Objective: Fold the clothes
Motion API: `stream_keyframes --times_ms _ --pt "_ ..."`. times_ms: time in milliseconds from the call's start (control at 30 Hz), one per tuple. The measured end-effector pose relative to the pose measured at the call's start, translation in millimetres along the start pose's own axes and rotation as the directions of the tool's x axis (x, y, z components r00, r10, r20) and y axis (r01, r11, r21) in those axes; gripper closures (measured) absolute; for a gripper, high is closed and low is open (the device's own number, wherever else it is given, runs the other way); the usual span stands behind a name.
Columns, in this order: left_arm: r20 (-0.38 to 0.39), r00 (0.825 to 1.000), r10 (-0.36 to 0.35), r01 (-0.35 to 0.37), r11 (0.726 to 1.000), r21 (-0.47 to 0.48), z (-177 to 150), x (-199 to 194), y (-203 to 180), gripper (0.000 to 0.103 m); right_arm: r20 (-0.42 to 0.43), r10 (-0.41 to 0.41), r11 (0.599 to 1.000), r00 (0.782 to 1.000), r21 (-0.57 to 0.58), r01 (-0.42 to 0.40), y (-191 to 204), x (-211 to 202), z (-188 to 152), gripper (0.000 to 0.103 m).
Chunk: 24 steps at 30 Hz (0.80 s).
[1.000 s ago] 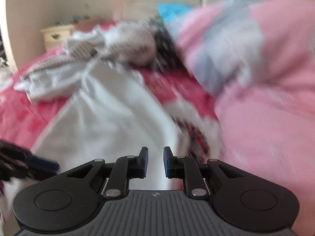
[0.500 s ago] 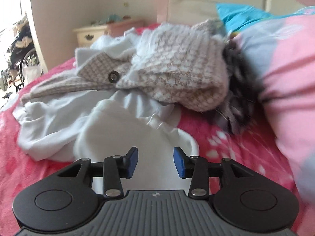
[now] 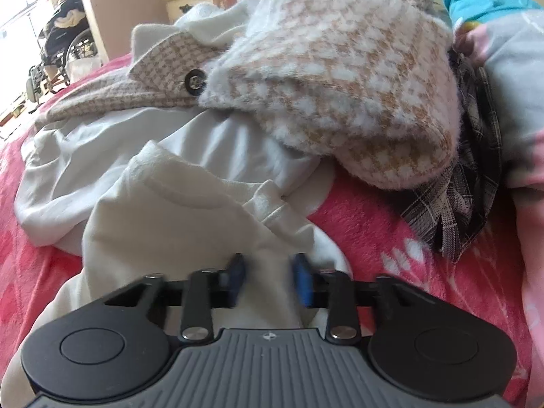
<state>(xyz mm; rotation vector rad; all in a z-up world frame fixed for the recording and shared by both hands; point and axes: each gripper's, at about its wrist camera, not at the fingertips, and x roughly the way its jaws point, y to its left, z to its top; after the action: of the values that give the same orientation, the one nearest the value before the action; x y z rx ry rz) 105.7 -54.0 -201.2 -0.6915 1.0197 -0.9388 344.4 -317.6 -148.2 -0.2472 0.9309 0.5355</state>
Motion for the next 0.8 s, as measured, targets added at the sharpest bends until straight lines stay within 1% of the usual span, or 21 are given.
stream_keyframes --times_ms 67,100,167,200,267,333,367,433,567,600,633,667,700,733,767,800 --pt "-0.002 1.0 -0.007 0.007 1.0 -0.003 -5 -2 0 0.066 0.036 -0.035 0.999 0.999 -0.039 0.036 11 -7 -4 0.096" --pt "-0.001 1.0 -0.01 0.01 1.0 -0.003 -6 -2 0 0.066 0.055 -0.054 0.997 0.997 -0.058 0.057 17 -10 -6 0.097" --pt "0.0 1.0 -0.014 0.014 1.0 0.003 -5 1 -1 0.066 0.119 -0.091 0.994 0.989 -0.055 0.098 25 -23 -10 0.097" --pt "0.0 1.0 -0.015 0.015 1.0 0.006 -4 2 -1 0.066 0.153 -0.122 0.991 0.981 -0.042 0.13 28 -31 -12 0.097" --pt "0.0 1.0 -0.015 0.015 1.0 0.015 -4 3 -2 0.066 0.216 -0.197 0.979 0.956 -0.002 0.203 30 -44 -19 0.097" --pt "0.001 1.0 -0.017 0.017 1.0 0.012 -3 5 -2 0.066 0.249 -0.268 0.963 0.931 0.045 0.265 29 -52 -25 0.097" --pt "0.001 1.0 -0.018 0.018 1.0 0.009 -3 6 -2 0.066 0.25 -0.288 0.957 0.924 0.075 0.278 25 -53 -27 0.097" --pt "0.001 1.0 -0.022 0.022 1.0 0.002 -2 6 -2 0.067 0.237 -0.316 0.947 0.919 0.131 0.292 16 -49 -30 0.097" --pt "-0.004 1.0 -0.023 0.023 1.0 0.001 0 7 -4 0.067 0.15 -0.382 0.923 0.912 0.101 0.371 12 -12 -32 0.097" --pt "-0.003 1.0 -0.021 0.021 1.0 0.001 0 7 -5 0.067 0.137 -0.402 0.916 0.905 0.083 0.394 13 -4 -33 0.097" --pt "-0.003 1.0 -0.021 0.021 1.0 -0.001 0 7 -5 0.067 0.135 -0.43 0.903 0.893 0.061 0.426 16 1 -35 0.096" --pt "-0.002 1.0 -0.021 0.021 1.0 -0.002 0 6 -6 0.067 0.136 -0.465 0.885 0.875 0.045 0.464 18 4 -34 0.093" --pt "-0.001 1.0 -0.021 0.021 1.0 -0.002 0 6 -6 0.067 0.131 -0.503 0.864 0.854 0.044 0.502 19 5 -32 0.075" --pt "-0.003 1.0 -0.022 0.022 1.0 -0.001 0 7 -6 0.068 0.123 -0.533 0.846 0.837 0.056 0.53 18 4 -31 0.064" --pt "-0.005 1.0 -0.024 0.024 1.0 0.0 0 7 -7 0.068 0.121 -0.552 0.834 0.825 0.075 0.546 16 -1 -29 0.053" --pt "-0.004 1.0 -0.024 0.024 1.0 -0.001 0 8 -7 0.068 0.124 -0.556 0.831 0.822 0.094 0.548 14 -8 -28 0.053"
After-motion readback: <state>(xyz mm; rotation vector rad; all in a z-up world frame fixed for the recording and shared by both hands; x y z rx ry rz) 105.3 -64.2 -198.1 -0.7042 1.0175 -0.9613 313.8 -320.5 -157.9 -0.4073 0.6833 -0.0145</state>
